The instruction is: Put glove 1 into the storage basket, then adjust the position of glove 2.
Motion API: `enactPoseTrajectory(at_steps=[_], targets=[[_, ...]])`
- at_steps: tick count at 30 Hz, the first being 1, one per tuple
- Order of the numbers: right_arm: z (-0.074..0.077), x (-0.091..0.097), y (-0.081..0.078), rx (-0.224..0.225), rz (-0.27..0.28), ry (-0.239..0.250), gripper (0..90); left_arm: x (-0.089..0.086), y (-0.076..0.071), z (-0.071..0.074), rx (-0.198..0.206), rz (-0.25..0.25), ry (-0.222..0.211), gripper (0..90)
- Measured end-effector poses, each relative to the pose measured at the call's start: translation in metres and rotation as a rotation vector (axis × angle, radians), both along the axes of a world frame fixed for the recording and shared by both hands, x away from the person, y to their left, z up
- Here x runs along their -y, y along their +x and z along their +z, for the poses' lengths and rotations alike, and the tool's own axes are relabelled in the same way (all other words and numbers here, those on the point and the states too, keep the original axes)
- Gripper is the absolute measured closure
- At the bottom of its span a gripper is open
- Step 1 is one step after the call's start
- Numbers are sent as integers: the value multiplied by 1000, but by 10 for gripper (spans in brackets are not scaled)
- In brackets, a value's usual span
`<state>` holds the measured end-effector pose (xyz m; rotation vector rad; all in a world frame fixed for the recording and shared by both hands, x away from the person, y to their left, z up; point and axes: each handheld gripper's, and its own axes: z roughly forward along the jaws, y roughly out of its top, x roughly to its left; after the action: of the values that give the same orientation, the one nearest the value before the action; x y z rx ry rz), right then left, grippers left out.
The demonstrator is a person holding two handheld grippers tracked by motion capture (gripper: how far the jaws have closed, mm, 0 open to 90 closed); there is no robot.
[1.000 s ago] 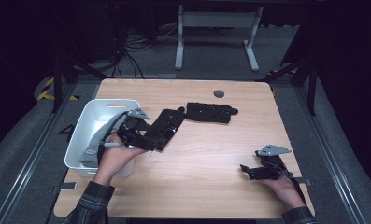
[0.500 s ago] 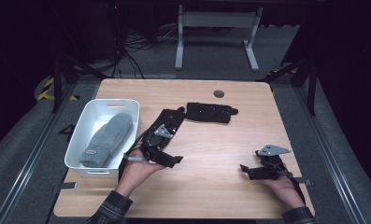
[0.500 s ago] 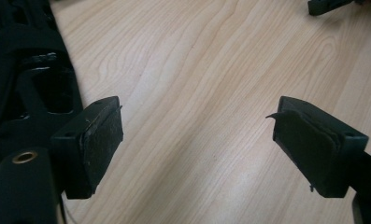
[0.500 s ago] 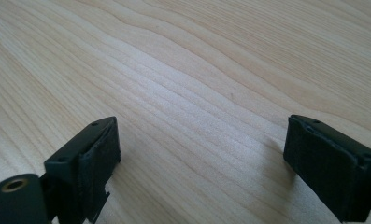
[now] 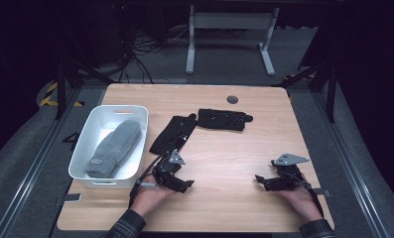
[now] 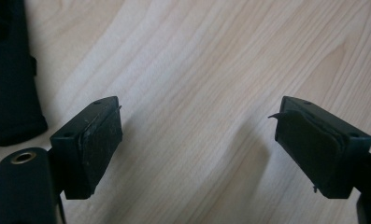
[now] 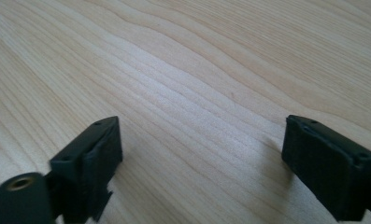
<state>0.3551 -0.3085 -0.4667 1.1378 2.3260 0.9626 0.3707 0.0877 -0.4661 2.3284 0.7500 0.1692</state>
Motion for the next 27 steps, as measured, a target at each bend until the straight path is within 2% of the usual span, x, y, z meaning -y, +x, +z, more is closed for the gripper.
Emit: enactPoseTrajectory(at_steps=[2, 5, 6, 7, 8, 9, 10, 12, 13, 14, 15, 16, 17, 18, 20, 21, 27], targets=[[4, -1, 2, -16, -17, -12, 187, -2, -3, -2, 13, -4, -19, 141], [11, -1, 6, -9, -24, 19, 307, -6, -6, -8, 54, -36, -43, 111], [14, -2, 9, -4, -17, 25, 345, -7, -8, -10, 79, -48, -47, 105], [16, -4, 12, 1, -13, 30, 395, -8, -9, -11, 93, -54, -39, 95], [18, -6, 15, 3, -4, 36, 445, -8, -9, -11, 89, -56, -39, 92], [23, -12, 21, 12, 17, 38, 560, -8, -9, -11, 91, -56, -36, 90], [23, -12, 21, 12, 17, 38, 560, -8, -9, -11, 91, -57, -35, 90], [27, -17, 27, 19, 27, 51, 662, -8, -9, -11, 91, -57, -35, 90], [29, -19, 31, 24, 28, 57, 726, -8, -9, -11, 92, -57, -34, 90], [31, -23, 38, 38, 33, 66, 835, -8, -9, -11, 92, -54, -35, 88], [31, -23, 38, 38, 33, 66, 835, -8, -10, -11, 92, -52, -35, 88], [32, -25, 42, 37, 38, 69, 880, -8, -10, -11, 93, -53, -34, 88], [33, -28, 51, 34, 45, 81, 900, -8, -10, -11, 93, -52, -34, 79], [33, -28, 51, 34, 45, 81, 900, -7, -10, -11, 92, -50, -31, 57], [33, -33, 66, 17, 54, 101, 900, -7, -10, -12, 87, -46, -21, 23], [33, -33, 66, 17, 54, 101, 900, -7, -11, -12, 82, -44, -21, 23], [35, -48, 96, 28, 61, 124, 900, -7, -11, -12, 73, -34, -15, 2]])
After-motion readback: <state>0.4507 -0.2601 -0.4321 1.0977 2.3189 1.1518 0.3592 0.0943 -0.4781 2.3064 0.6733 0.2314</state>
